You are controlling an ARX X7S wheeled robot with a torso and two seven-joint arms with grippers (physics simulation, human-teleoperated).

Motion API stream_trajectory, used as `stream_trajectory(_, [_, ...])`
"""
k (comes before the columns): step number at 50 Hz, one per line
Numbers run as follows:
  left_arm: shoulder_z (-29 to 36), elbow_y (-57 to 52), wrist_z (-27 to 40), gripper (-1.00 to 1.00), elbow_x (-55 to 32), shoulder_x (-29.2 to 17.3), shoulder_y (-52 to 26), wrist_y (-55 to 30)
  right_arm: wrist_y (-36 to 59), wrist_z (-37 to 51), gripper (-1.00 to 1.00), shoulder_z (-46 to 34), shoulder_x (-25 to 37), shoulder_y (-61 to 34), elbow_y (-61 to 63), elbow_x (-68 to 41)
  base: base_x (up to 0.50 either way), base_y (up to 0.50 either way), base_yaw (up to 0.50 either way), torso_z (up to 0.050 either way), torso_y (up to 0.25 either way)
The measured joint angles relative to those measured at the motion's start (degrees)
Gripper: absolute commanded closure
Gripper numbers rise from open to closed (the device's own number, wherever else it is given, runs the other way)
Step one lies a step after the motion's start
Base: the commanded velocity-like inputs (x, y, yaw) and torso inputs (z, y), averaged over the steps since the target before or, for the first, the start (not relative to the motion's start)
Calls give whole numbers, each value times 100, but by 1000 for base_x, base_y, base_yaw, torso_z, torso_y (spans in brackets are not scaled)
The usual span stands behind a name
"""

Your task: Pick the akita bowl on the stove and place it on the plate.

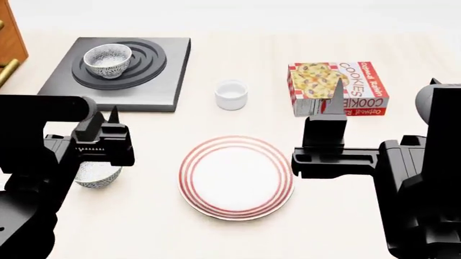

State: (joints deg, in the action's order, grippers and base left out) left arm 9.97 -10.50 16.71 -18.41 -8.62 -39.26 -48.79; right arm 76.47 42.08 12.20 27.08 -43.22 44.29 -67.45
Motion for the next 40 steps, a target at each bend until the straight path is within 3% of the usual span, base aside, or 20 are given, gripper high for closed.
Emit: stream_trajectory(40, [86,-4,100,-100,-154,-81,-13,-7,-401,-143,-100,-213,156,174,-44,182,474,0,0,0,0])
